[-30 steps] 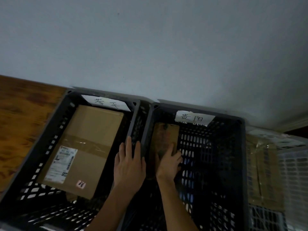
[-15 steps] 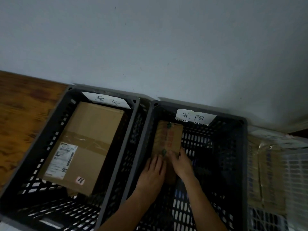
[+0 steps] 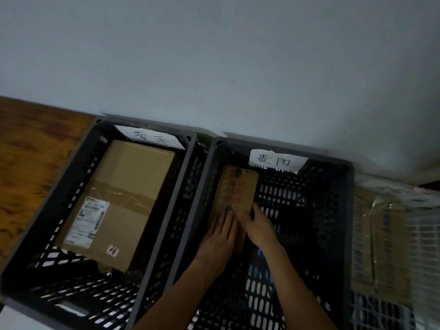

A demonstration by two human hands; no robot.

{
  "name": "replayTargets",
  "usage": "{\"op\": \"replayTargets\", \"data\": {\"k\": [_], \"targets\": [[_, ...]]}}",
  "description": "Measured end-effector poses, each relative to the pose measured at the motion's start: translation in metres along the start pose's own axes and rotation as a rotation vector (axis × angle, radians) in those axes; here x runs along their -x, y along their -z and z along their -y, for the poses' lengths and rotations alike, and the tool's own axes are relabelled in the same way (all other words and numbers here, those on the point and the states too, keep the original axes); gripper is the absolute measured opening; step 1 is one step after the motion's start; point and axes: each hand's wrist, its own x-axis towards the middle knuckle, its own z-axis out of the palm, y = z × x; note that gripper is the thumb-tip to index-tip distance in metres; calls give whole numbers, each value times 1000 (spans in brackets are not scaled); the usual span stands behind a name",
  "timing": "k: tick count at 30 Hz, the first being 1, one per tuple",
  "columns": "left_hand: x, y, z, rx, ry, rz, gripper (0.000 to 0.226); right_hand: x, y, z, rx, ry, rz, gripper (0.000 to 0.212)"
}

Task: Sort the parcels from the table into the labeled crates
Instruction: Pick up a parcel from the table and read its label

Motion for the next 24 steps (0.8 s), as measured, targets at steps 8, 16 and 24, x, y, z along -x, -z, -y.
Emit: {"op": "replayTargets", "data": {"k": [8, 16, 24], "targets": [[-5, -4, -2, 25, 32, 7, 92, -1, -1, -2, -22, -2, 7, 48], [-10, -4, 5, 33, 29, 6, 110, -2, -2, 0, -3, -6, 10, 50], [-2, 16, 2, 67, 76, 24, 99, 14, 11, 17, 161, -61, 30, 55]]}}
